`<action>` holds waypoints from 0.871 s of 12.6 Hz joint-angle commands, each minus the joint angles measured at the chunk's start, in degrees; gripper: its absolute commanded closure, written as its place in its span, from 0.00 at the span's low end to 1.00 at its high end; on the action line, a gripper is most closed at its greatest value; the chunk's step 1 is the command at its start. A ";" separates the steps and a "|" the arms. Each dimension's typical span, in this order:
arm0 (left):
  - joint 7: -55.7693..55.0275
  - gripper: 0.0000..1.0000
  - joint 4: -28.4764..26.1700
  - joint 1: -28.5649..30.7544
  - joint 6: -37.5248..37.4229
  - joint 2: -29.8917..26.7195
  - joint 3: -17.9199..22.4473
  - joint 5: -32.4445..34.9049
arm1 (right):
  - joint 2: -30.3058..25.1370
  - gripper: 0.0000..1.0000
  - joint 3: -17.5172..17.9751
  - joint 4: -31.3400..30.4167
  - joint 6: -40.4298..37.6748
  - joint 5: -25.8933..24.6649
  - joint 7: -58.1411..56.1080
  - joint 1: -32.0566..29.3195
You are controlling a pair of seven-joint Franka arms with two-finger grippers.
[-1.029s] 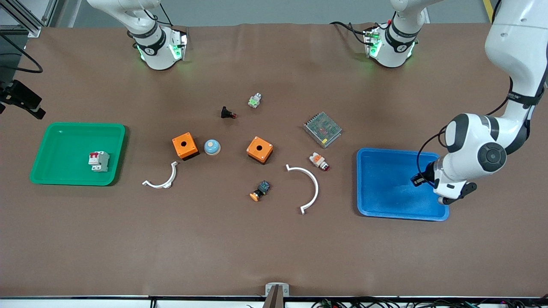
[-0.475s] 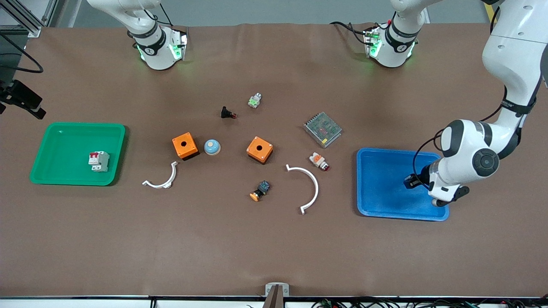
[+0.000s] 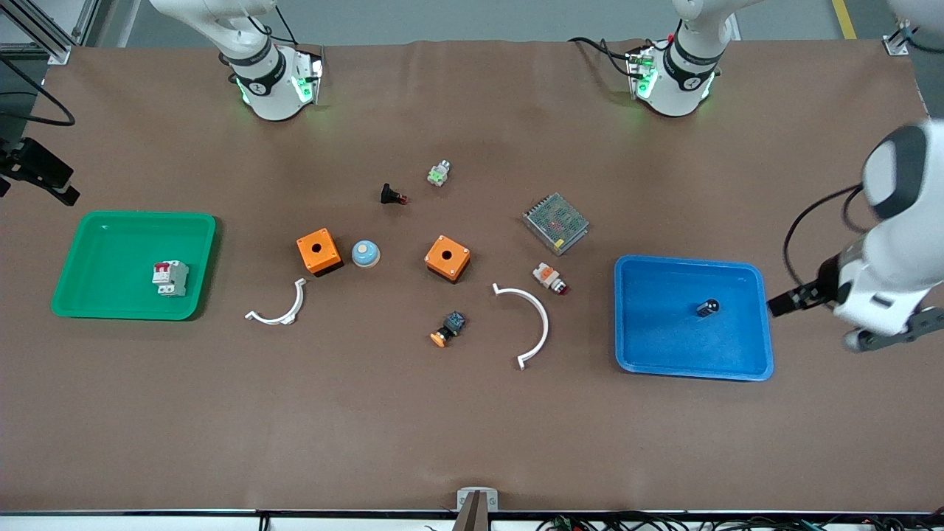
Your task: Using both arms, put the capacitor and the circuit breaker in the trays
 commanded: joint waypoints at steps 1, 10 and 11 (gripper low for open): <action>8.81 0.00 4.42 0.03 -7.45 -3.83 -0.82 0.06 | 0.00 0.00 0.03 0.39 -0.18 1.02 0.59 0.05; 14.38 0.00 -3.21 -18.81 -16.08 -20.71 19.51 -12.59 | -0.09 0.00 -0.14 0.48 -0.35 1.02 0.15 -0.30; 14.47 0.00 -3.84 -19.56 -16.08 -21.43 21.23 -13.65 | -0.09 0.00 -0.14 0.48 -0.35 1.02 0.15 -0.39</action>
